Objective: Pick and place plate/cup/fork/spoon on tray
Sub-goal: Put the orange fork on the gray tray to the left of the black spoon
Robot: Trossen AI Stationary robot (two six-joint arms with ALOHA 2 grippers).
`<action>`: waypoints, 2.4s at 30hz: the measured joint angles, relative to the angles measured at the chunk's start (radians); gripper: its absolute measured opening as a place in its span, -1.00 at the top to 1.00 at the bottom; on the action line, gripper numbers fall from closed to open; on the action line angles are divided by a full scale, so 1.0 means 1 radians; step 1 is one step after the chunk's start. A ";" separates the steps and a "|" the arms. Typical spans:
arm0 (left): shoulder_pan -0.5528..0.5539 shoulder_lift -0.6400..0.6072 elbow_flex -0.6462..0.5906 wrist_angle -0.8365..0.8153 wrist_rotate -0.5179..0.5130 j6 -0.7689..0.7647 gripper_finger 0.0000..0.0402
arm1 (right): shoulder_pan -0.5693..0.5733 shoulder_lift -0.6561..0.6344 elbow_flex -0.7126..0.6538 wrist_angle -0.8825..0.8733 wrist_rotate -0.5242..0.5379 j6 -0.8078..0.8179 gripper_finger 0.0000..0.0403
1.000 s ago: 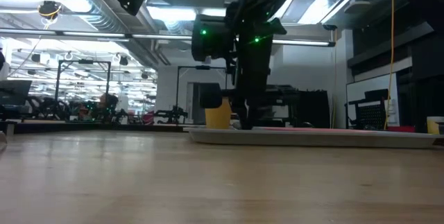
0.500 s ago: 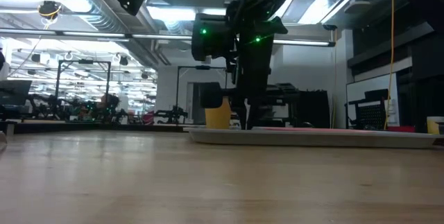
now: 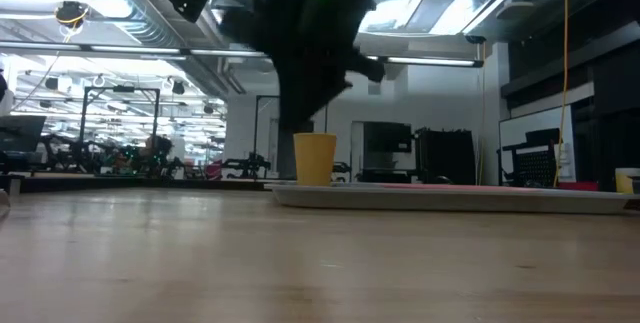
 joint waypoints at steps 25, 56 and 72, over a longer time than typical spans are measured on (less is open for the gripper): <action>0.000 0.000 0.000 -0.006 0.005 0.006 0.93 | 0.101 0.162 -0.063 0.918 -0.337 -0.201 0.76; -0.348 0.530 0.218 -0.580 0.147 -0.285 1.00 | 0.324 -0.136 -0.063 -0.399 0.286 0.580 0.76; -0.427 0.836 0.219 -0.568 0.298 -0.264 1.00 | 0.385 -0.136 -0.063 -0.459 0.255 0.642 0.76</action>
